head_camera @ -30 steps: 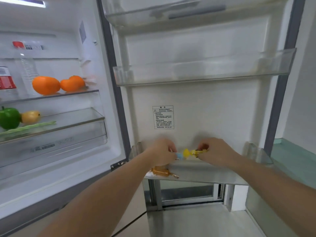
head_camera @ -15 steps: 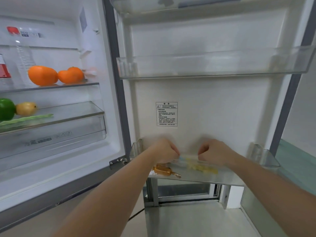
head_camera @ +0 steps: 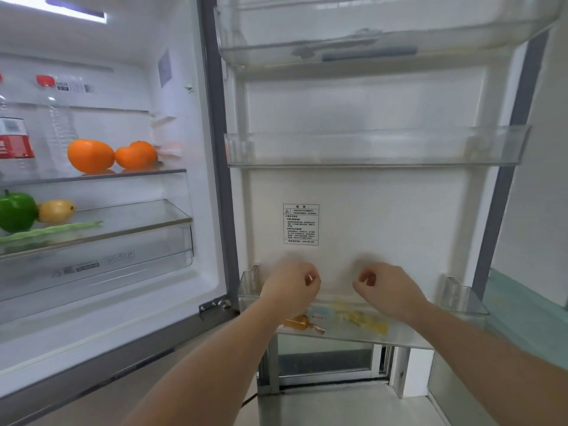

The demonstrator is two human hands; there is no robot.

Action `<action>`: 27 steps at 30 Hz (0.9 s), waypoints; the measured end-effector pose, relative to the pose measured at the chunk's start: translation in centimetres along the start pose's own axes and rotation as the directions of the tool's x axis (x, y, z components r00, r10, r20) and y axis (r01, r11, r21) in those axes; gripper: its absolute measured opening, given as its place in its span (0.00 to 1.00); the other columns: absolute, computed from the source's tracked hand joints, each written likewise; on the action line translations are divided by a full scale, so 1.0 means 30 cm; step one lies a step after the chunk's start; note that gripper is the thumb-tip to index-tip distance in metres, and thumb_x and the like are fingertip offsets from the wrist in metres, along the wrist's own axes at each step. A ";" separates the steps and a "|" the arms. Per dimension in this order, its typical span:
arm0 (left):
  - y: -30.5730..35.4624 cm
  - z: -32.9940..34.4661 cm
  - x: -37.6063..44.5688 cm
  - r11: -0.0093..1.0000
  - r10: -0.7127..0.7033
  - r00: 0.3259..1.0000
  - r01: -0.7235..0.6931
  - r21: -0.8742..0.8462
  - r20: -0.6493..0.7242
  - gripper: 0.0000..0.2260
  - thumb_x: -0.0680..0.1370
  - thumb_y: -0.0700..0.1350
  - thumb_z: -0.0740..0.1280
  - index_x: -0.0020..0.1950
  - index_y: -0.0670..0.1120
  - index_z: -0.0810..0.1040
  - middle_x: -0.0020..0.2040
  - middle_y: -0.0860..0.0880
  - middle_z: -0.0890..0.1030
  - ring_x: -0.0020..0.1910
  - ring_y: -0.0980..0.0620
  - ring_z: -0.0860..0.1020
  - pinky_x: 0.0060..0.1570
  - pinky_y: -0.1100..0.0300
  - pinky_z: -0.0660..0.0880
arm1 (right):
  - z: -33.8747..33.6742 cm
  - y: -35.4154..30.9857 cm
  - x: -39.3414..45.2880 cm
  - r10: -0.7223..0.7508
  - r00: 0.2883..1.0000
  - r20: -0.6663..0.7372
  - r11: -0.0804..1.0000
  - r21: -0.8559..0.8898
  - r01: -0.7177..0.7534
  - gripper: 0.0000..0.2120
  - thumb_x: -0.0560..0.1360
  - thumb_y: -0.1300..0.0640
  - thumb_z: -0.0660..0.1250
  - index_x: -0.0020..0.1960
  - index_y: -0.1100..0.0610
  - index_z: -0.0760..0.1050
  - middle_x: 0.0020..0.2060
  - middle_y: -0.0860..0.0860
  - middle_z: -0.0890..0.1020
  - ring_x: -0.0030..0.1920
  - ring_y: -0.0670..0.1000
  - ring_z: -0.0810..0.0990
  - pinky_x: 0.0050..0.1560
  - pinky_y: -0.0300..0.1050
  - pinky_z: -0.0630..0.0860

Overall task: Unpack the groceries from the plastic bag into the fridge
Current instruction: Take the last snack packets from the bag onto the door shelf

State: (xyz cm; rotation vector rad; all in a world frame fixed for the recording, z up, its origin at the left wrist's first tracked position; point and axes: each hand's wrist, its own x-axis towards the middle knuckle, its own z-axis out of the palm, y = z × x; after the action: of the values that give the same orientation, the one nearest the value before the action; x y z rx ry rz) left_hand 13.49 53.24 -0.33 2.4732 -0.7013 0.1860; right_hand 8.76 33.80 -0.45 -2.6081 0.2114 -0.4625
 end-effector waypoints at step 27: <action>0.298 -0.025 -0.282 0.953 0.088 0.993 -0.060 0.297 -0.084 0.19 0.78 0.50 0.61 0.69 0.52 0.71 0.67 0.52 0.73 0.65 0.48 0.71 0.64 0.52 0.68 | -0.357 0.263 -0.443 -0.073 0.996 -0.054 0.993 -0.101 0.068 0.22 0.74 0.49 0.66 0.67 0.49 0.68 0.57 0.47 0.73 0.52 0.48 0.74 0.51 0.40 0.70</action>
State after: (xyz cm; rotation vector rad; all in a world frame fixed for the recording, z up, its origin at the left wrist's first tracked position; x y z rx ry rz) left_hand 1.62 51.07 2.24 2.6980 -0.7732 0.4657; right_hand -7.99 25.33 0.82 -2.7079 0.1655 -0.5658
